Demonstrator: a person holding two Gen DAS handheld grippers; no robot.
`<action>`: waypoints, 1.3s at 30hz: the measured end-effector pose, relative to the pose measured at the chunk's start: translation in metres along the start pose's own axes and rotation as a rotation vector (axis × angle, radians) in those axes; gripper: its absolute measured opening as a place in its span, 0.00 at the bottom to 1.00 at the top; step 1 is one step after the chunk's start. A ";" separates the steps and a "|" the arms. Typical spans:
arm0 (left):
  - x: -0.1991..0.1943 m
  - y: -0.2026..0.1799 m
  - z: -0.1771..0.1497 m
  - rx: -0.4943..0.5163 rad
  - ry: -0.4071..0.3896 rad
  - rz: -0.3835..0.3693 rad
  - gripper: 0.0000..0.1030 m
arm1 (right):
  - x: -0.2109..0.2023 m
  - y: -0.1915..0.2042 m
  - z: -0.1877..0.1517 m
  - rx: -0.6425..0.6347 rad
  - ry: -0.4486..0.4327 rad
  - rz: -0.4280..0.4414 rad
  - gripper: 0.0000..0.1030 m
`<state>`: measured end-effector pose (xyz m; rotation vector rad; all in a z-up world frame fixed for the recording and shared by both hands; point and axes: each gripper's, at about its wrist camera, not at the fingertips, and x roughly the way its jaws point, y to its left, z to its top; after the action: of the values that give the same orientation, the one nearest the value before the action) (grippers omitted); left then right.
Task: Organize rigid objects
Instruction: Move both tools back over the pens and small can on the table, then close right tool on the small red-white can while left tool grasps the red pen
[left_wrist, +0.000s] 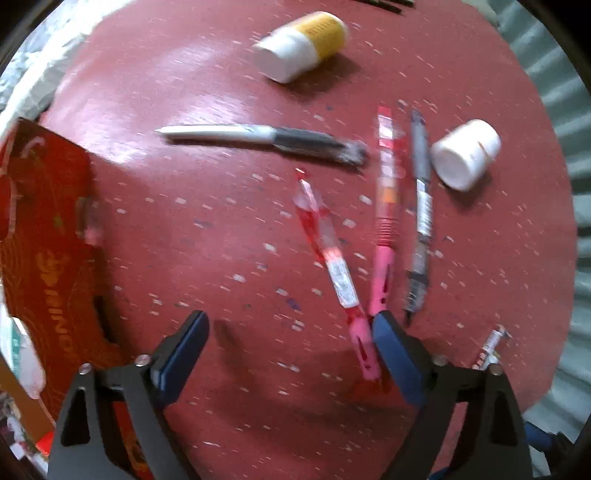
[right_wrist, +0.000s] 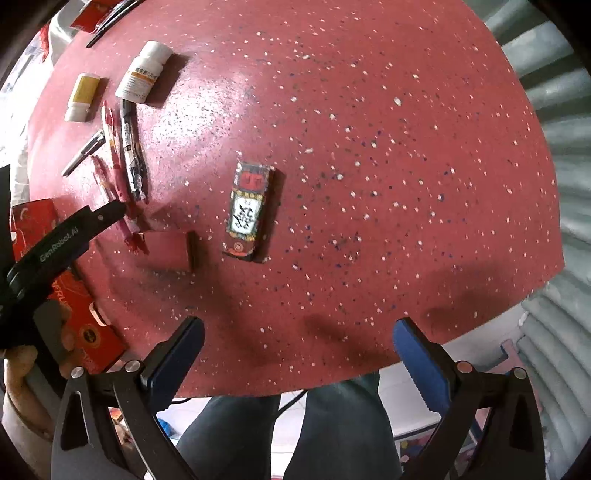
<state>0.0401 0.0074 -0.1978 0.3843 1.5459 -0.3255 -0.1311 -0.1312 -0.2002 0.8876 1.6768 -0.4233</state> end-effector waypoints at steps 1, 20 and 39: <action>0.000 0.002 0.001 -0.006 -0.009 0.016 0.91 | -0.001 0.000 0.003 -0.001 -0.006 -0.001 1.00; 0.022 -0.015 0.021 -0.054 -0.038 -0.015 1.00 | 0.027 0.017 0.060 0.122 -0.107 -0.117 0.86; 0.008 -0.032 0.014 -0.018 -0.036 -0.020 0.76 | 0.030 0.063 0.028 -0.015 -0.141 -0.158 0.34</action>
<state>0.0385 -0.0271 -0.2075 0.3481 1.5173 -0.3321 -0.0680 -0.0991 -0.2265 0.7001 1.6233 -0.5668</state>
